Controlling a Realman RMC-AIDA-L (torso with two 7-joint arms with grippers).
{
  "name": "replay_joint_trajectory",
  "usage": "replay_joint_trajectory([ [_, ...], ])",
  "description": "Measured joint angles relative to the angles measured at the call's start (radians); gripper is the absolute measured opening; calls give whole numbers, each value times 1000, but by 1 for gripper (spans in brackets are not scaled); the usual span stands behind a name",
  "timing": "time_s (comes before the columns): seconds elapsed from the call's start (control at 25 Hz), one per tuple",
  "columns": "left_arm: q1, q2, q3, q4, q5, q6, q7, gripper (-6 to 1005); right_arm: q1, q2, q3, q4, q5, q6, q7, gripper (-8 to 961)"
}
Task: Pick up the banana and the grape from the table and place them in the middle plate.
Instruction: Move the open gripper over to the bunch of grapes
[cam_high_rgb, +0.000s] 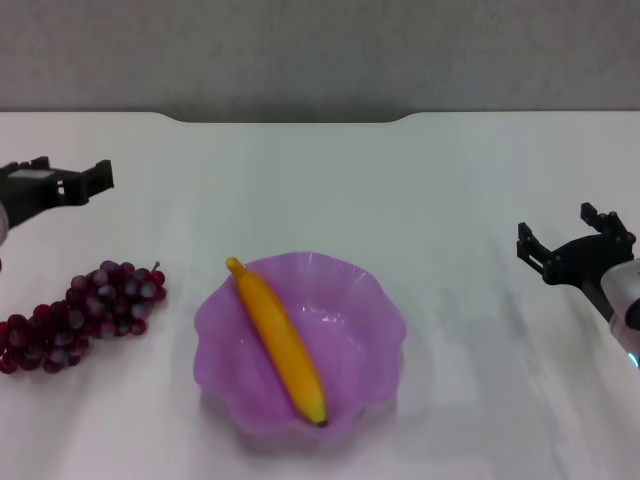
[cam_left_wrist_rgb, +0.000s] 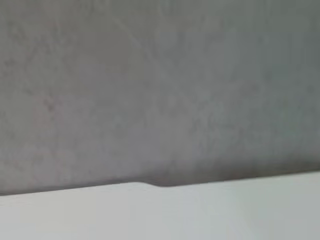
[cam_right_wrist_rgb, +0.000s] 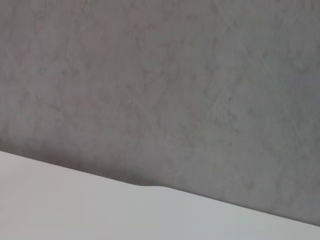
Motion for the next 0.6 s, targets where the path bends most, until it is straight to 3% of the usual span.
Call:
replay_joint_trajectory([
  [0.08,-19,-19,-56,57,-82,-147,144,810,1,0,0,0,0,0,0,889],
  [0.16,-44,-80,-167,86,-194,-314,371,809,1,0,0,0,0,0,-1,889],
  [0.24,-82,-191,-365,93,-284,-511,668,808,2,0,0,0,0,0,-3,889],
  [0.32,-126,-268,-544,99,-313,-691,908,807,7,0,-1,0,0,2,-4,889],
  [0.36,-137,-282,-586,99,-316,-740,970,807,9,0,-1,2,0,5,-4,889],
  [0.44,-172,-276,-668,90,-310,-837,1085,806,13,0,-2,5,0,11,-3,889],
  [0.6,-237,-277,-637,79,-160,-948,1101,806,14,0,-3,2,0,15,-1,888],
])
